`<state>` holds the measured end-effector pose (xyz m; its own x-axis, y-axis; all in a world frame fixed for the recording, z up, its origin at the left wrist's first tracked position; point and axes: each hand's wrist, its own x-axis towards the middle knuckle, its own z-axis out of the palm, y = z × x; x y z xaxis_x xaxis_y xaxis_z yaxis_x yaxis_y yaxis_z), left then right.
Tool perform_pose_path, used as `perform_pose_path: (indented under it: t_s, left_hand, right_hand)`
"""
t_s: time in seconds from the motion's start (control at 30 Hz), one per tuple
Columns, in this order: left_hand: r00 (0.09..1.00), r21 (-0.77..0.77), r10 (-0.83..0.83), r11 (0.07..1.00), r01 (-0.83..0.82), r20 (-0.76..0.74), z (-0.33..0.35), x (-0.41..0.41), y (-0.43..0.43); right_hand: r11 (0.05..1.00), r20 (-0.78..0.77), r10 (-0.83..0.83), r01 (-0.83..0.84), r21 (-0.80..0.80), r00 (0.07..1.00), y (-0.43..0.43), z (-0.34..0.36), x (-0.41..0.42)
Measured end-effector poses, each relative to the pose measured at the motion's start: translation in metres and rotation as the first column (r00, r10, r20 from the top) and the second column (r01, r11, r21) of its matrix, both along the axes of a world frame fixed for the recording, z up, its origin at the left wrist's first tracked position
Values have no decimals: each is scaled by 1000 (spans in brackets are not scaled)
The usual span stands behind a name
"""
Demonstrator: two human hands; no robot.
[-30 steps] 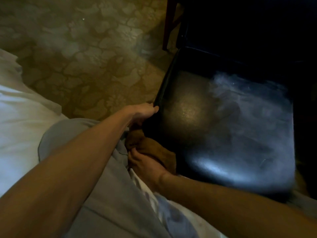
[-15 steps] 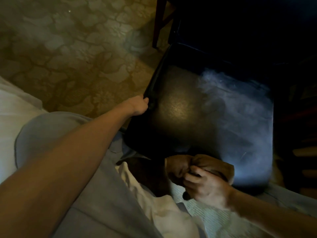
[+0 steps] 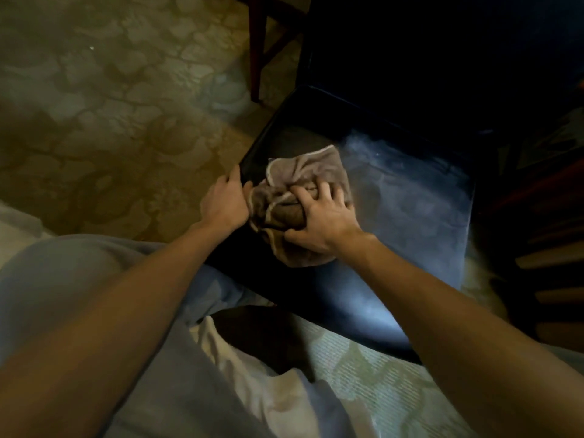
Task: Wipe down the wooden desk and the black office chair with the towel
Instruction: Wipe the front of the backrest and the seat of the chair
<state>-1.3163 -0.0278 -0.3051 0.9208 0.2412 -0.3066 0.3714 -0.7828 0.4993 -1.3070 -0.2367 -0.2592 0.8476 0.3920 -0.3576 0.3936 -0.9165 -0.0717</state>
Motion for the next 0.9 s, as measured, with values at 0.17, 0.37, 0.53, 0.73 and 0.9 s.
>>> perform_pose_path:
  t_s: [0.17, 0.37, 0.53, 0.73, 0.9]
  left_hand:
    - [995, 42, -59, 997, 63, -83, -7, 12, 7]
    - [993, 87, -57, 994, 67, -108, -6, 27, 17]
    - [994, 164, -86, 984, 73, 73, 2, 22, -2]
    - [988, 94, -138, 987, 131, 73, 6, 27, -17]
    - [990, 208, -114, 973, 95, 80, 6, 36, -32]
  right_hand:
    - [990, 140, 113, -123, 68, 984, 1, -8, -20]
    - [923, 110, 343, -356, 147, 933, -27, -12, -88]
    - [895, 144, 391, -412, 172, 909, -58, 14, -65]
    - [962, 408, 71, -171, 212, 910, -89, 55, 33]
    - [977, 383, -139, 63, 204, 913, -84, 70, 123]
